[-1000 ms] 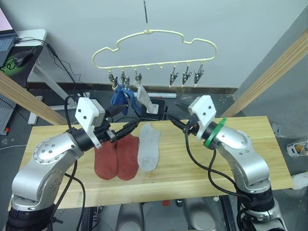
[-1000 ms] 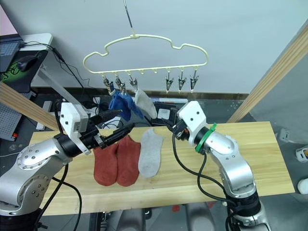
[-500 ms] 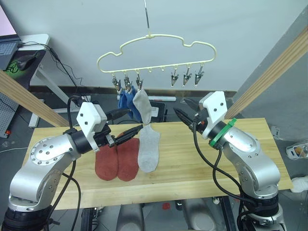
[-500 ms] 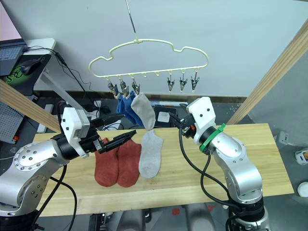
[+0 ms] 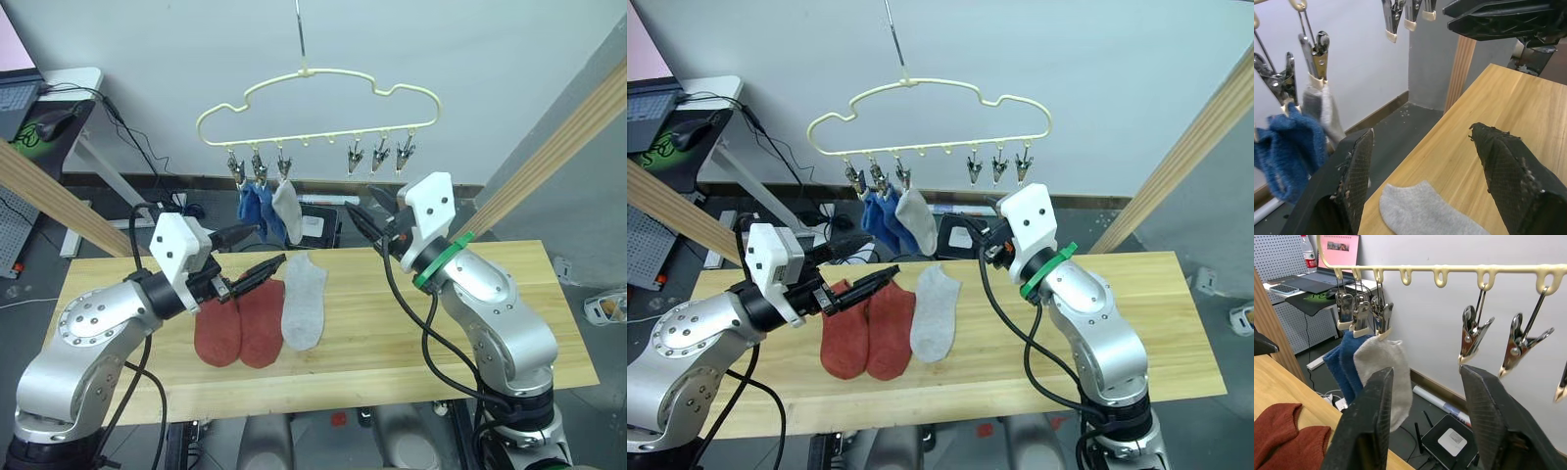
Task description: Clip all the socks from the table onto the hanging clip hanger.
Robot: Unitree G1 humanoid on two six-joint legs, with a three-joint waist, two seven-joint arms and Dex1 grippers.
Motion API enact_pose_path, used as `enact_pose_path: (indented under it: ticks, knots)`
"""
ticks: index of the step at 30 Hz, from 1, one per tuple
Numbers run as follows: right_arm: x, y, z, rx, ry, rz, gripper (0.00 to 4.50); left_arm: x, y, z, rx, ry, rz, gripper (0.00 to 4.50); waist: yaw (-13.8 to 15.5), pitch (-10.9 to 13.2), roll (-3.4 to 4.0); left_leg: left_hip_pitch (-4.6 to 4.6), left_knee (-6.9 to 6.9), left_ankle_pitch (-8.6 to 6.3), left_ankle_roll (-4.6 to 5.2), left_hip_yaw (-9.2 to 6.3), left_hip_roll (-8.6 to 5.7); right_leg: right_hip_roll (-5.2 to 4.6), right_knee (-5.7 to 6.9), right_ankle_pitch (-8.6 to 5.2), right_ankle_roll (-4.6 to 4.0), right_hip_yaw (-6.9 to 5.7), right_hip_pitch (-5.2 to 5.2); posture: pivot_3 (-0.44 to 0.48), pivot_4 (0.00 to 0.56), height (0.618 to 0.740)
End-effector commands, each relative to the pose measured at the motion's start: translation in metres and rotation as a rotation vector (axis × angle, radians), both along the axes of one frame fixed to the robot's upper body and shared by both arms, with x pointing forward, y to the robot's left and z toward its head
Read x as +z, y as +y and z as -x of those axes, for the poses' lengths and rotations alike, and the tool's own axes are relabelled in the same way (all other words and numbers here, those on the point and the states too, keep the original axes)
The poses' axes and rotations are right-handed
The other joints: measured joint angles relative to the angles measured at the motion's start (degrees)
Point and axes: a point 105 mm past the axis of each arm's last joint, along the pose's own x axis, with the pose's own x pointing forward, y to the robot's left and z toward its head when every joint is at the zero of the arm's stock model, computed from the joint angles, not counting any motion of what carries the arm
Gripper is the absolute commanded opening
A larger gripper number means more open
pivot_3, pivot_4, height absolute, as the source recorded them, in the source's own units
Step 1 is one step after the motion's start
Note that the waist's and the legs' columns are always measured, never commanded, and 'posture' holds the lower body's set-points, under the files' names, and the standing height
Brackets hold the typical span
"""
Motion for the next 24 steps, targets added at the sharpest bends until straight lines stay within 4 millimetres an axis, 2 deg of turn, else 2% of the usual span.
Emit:
enact_pose_path:
  ticks: [1, 17, 21, 24]
  knots:
    - [0.009, 0.004, 0.005, 0.009, -0.044, -0.022, 1.03, 0.012, -0.008, 0.003, -0.027, -0.044, 0.004, 3.44, 0.0, 0.1, 0.07, 0.00, 0.00, 0.00, 0.00, 0.00, 0.00, 0.00, 0.00, -0.02, 0.02, 0.00, 0.00, -0.122, 0.388, 0.740]
    - [0.011, 0.004, -0.020, -0.111, -0.031, -0.080, 1.03, 0.017, -0.017, -0.004, -0.044, -0.052, 0.021, 3.44, 0.0, 0.7, 0.38, 0.01, -0.12, 0.00, 0.00, 0.08, 0.03, 0.05, -0.07, -0.14, 0.23, 0.17, -0.08, -0.117, 0.403, 0.740]
    - [0.010, 0.006, -0.025, -0.123, -0.018, -0.083, 2.26, 0.018, -0.018, -0.006, -0.045, -0.056, 0.021, 3.44, 0.0, 0.7, 0.38, 0.01, -0.20, 0.00, 0.00, 0.10, 0.02, 0.04, -0.13, -0.15, 0.24, 0.20, -0.12, -0.117, 0.402, 0.740]
    - [0.013, 0.009, -0.029, -0.126, -0.021, -0.086, 2.26, 0.019, -0.018, -0.007, -0.047, -0.059, 0.022, 3.44, 0.0, 0.7, 0.38, 0.01, -0.39, 0.00, -0.01, 0.10, 0.03, 0.04, -0.23, -0.14, 0.24, 0.22, -0.18, -0.117, 0.403, 0.740]
